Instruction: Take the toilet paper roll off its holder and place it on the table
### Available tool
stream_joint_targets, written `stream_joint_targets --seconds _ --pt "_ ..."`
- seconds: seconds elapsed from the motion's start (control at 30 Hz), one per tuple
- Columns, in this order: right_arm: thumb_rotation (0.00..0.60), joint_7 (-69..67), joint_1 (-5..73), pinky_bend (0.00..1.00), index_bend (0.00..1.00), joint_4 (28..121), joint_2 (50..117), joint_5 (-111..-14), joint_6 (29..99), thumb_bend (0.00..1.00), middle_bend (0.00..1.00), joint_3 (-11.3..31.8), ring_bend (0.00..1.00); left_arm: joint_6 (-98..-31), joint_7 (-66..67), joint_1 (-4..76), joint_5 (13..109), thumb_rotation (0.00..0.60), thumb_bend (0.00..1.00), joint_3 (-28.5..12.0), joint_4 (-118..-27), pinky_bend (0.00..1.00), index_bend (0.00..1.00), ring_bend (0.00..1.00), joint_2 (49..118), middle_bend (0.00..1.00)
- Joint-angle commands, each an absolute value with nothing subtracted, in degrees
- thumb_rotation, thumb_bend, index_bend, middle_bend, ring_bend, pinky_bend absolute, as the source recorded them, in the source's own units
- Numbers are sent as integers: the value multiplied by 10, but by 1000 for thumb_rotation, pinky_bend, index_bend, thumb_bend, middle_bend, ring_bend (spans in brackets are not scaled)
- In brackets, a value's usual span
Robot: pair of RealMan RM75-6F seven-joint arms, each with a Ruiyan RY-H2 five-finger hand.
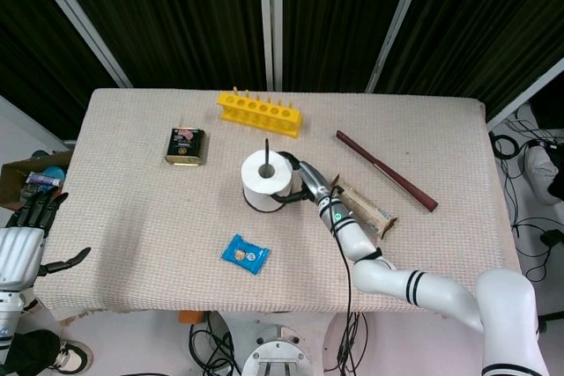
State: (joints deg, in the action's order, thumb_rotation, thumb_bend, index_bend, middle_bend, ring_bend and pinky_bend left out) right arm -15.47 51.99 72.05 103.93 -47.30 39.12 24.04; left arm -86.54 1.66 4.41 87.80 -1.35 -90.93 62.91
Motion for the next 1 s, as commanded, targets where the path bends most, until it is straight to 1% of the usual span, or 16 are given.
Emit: stream_joint_targets --seconds 0.03,0.13,0.3,0.57,1.0 --pt "600 -152 519 254 359 722 1037 -475 394 240 350 241 303 -864 18 44 876 351 149 -14 -910 217 88 56 629 48" --pt "600 -156 514 257 377 728 1035 -483 403 250 354 244 306 -864 19 44 875 351 149 -14 -911 217 88 57 628 48" --pt "600 -192 496 257 377 759 1019 -529 425 258 354 260 306 -867 20 43 877 351 149 -14 -911 217 88 57 628 48" --pt "600 -257 461 258 379 851 969 -598 470 259 357 292 306 -873 23 42 882 351 149 -15 -914 217 88 57 628 48" --pt "600 -306 430 255 391 966 913 -651 546 261 362 329 306 -864 25 46 881 349 149 -14 -909 217 88 57 635 48"
